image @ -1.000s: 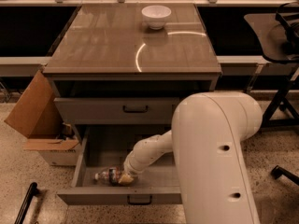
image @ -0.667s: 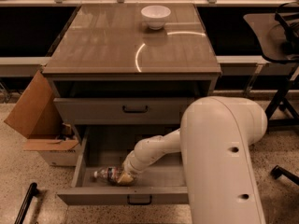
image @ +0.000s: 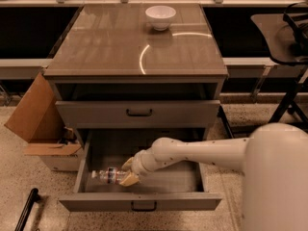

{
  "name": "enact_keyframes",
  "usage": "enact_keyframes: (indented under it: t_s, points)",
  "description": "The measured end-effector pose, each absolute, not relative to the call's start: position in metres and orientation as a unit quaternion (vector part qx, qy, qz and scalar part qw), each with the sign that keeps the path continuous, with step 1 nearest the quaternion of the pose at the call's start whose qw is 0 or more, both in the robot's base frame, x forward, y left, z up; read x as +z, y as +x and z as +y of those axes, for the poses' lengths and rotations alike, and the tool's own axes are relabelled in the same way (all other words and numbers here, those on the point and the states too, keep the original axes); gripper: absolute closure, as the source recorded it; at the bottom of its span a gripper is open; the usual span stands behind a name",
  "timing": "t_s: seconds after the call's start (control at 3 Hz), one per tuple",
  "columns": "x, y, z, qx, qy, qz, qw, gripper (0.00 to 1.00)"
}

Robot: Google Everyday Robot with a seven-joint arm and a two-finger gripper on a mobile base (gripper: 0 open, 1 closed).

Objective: Pick water bottle from middle drawer and place on counter

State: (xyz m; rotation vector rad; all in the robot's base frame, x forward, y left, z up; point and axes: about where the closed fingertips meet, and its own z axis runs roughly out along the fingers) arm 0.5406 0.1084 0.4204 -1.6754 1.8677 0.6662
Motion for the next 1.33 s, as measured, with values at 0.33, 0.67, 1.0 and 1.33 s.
enact_keyframes:
  t_s: [0.33,0.67,1.0,1.33]
  points:
    - [0.468,0.538,0.095,0.291,-0.617,0.656,0.322,1.0]
    - [0.508,0.551,0.038,0.308,-0.604,0.632,0.375,1.0]
    - [0.544,0.568,-0.025,0.292,-0.597,0.626,0.408,1.0]
    - [0.582,0.579,-0.065,0.267,-0.602,0.626,0.418,1.0]
